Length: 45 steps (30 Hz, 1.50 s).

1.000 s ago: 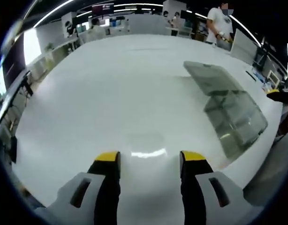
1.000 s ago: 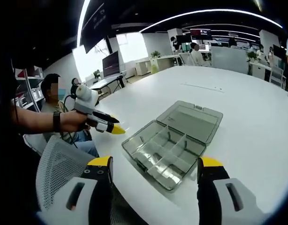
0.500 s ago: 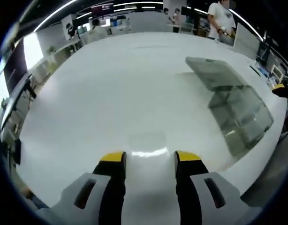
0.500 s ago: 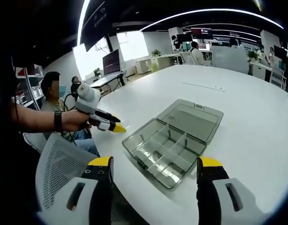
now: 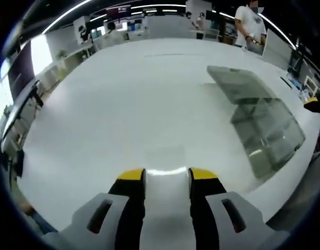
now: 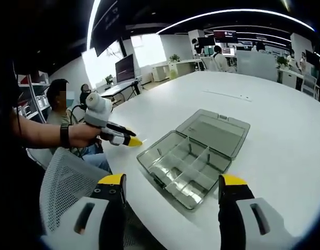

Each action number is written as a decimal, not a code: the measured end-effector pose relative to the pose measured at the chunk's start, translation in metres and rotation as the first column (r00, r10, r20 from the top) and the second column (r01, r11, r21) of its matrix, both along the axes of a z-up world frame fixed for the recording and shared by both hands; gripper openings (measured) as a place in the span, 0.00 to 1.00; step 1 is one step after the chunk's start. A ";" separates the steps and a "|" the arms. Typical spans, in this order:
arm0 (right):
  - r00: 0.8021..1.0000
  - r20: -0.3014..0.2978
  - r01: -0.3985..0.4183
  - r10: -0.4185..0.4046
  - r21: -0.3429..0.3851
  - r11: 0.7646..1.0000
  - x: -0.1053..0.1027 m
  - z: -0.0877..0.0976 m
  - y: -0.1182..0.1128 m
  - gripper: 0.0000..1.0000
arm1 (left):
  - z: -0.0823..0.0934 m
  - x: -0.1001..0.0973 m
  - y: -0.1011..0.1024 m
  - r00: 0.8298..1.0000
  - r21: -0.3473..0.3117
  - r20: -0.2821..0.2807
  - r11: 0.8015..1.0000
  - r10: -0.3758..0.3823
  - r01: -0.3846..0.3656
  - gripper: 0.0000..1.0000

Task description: Insert the divider into the dual guide fixture by aligning both edges with the guide slots and pushing it downward to the bottom, including one-sided entry, uneven engagement, binding, and posture correction.

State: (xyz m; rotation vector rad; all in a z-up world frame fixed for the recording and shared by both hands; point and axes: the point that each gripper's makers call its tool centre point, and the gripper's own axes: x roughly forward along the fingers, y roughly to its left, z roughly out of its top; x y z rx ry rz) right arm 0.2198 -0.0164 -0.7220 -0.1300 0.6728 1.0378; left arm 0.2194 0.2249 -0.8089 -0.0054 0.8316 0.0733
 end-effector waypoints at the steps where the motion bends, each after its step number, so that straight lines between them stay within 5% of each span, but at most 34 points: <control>1: 1.000 0.000 0.000 0.000 0.000 1.000 0.000 0.000 0.000 0.70 | 0.000 0.000 0.000 1.000 0.000 -0.002 1.000 0.003 -0.003 0.31; 45: 0.999 0.006 -0.045 0.045 -0.018 0.999 -0.005 0.002 0.004 0.67 | 0.011 -0.007 -0.010 0.998 -0.076 0.057 0.997 -0.016 0.020 0.30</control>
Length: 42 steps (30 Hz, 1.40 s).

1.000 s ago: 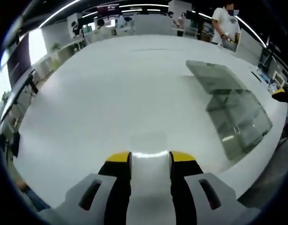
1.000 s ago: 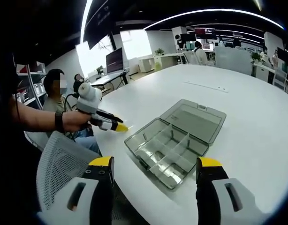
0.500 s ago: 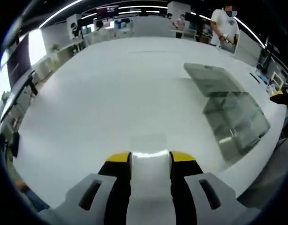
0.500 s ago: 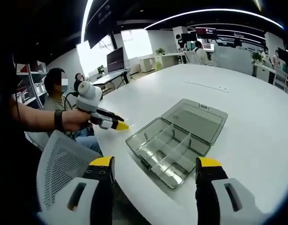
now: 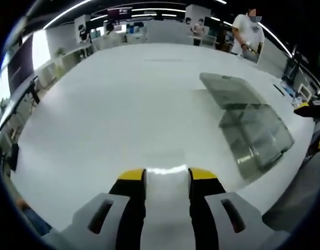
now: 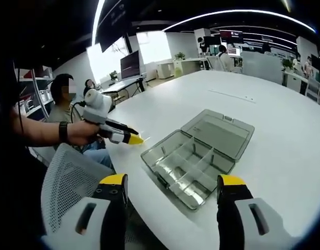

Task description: Insert the divider into the dual guide fixture by aligning both edges with the guide slots and pushing it downward to the bottom, including one-sided entry, uneven engagement, binding, and posture correction.

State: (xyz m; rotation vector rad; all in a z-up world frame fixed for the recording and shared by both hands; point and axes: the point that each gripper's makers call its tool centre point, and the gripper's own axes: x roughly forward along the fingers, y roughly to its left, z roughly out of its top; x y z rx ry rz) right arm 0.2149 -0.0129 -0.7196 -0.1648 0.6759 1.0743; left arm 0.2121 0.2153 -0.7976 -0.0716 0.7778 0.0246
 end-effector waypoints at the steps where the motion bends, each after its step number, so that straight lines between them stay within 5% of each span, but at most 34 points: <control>1: 1.000 0.002 -0.002 0.002 0.000 1.000 0.000 0.001 0.001 0.67 | 0.000 0.000 0.000 1.000 -0.002 0.001 1.000 0.001 -0.001 0.30; 42: 0.998 -0.004 -0.061 0.061 0.005 0.998 -0.003 0.004 0.011 0.65 | 0.037 0.000 -0.026 0.993 -0.083 0.111 0.995 -0.050 0.060 0.30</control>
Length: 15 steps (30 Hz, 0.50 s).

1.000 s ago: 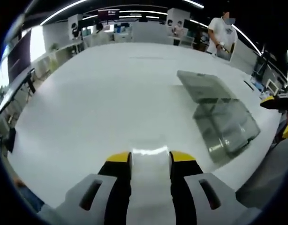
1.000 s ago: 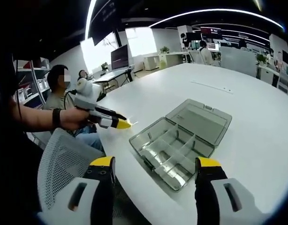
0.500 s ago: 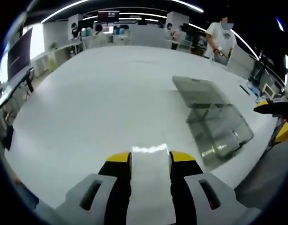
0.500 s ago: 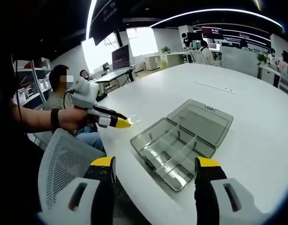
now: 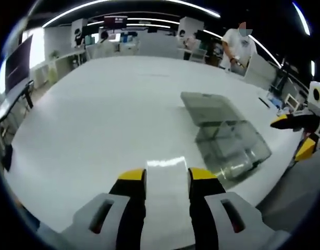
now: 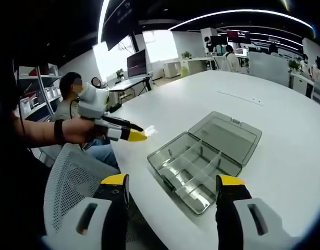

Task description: Insert the divider into the dual guide fixture by aligning both edges with the guide slots and pushing it downward to the bottom, including one-sided entry, uneven engagement, binding, and posture correction.

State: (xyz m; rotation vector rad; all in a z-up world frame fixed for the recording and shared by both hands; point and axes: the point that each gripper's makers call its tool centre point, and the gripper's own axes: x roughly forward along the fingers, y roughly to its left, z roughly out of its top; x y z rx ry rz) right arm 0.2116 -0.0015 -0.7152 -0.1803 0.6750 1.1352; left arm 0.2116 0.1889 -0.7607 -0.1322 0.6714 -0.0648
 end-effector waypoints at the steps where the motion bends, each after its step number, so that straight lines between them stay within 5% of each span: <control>1: 1.000 0.001 -0.003 0.003 -0.002 1.000 0.000 0.000 0.000 0.65 | 0.001 0.001 -0.001 1.000 -0.003 0.004 1.000 -0.004 0.004 0.30; 15: 1.000 0.004 -0.012 0.011 0.022 1.000 -0.002 0.005 0.005 0.64 | 0.011 -0.003 -0.012 0.999 -0.047 0.035 0.999 -0.018 0.020 0.30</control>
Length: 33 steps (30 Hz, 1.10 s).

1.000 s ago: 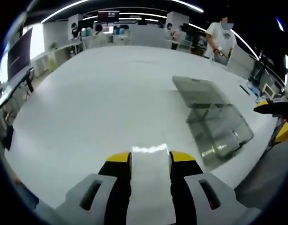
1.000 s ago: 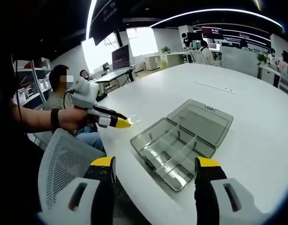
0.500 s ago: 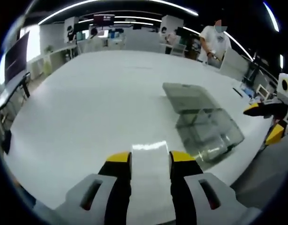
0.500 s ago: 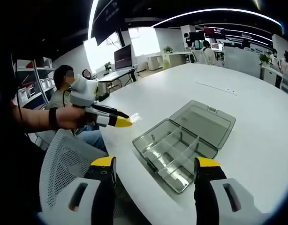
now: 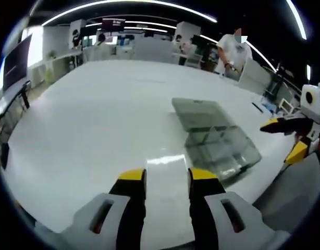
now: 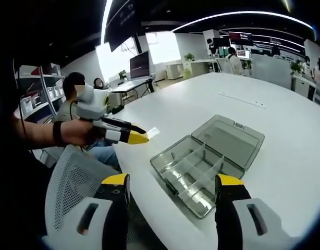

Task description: Insert the divider into the dual guide fixture by aligning both edges with the guide slots and pushing it downward to the bottom, including one-sided entry, uneven engagement, binding, and posture correction.

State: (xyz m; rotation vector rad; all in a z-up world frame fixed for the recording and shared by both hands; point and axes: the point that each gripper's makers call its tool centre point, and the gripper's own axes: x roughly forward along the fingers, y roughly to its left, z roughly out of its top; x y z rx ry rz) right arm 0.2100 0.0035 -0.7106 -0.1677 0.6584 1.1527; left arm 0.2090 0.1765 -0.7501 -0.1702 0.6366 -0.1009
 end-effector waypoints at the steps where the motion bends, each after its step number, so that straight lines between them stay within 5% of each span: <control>1: 1.000 -0.001 0.002 -0.002 0.002 1.000 0.000 0.000 0.000 0.63 | 0.003 0.001 -0.001 1.000 -0.001 0.010 1.000 -0.005 0.005 0.30; 33: 0.999 -0.049 -0.002 0.004 0.041 0.999 0.004 0.010 0.007 0.54 | 0.036 0.007 -0.037 0.973 0.008 0.143 0.983 -0.182 0.183 0.30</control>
